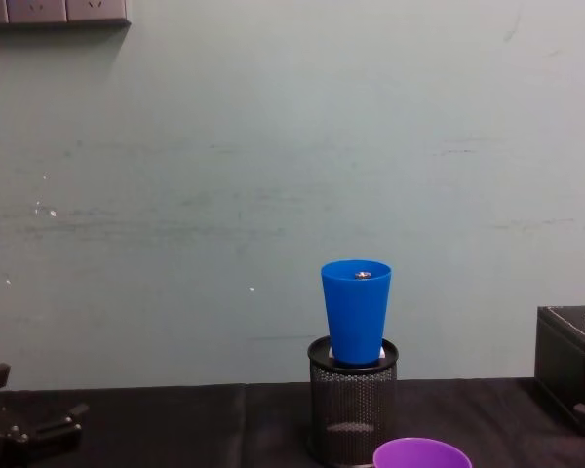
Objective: Pick up one cup with a gripper and tap it against the other cup.
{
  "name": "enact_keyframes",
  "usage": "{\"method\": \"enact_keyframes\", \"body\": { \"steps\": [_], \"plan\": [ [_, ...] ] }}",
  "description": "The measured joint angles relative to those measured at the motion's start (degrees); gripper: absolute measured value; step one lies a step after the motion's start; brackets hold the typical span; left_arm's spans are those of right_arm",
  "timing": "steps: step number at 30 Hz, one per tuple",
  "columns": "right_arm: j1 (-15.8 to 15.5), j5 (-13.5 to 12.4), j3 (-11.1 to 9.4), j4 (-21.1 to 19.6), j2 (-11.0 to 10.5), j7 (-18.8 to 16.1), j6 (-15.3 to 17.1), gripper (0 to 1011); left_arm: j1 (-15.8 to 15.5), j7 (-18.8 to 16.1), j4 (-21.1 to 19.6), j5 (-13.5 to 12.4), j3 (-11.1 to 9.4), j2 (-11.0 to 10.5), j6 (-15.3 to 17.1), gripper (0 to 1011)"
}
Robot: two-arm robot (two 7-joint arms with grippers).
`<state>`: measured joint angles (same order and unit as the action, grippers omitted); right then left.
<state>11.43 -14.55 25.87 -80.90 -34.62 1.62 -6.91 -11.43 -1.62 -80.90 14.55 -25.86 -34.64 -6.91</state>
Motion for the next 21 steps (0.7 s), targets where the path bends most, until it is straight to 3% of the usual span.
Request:
{"method": "enact_keyframes", "body": {
  "steps": [21],
  "plan": [
    [0.0, 0.0, 0.0, 0.0, 0.0, 0.0, 0.0, 1003, 0.0, 0.0, 0.0, 0.0, 0.0, 0.0, 0.0, 1000]
  ]
}}
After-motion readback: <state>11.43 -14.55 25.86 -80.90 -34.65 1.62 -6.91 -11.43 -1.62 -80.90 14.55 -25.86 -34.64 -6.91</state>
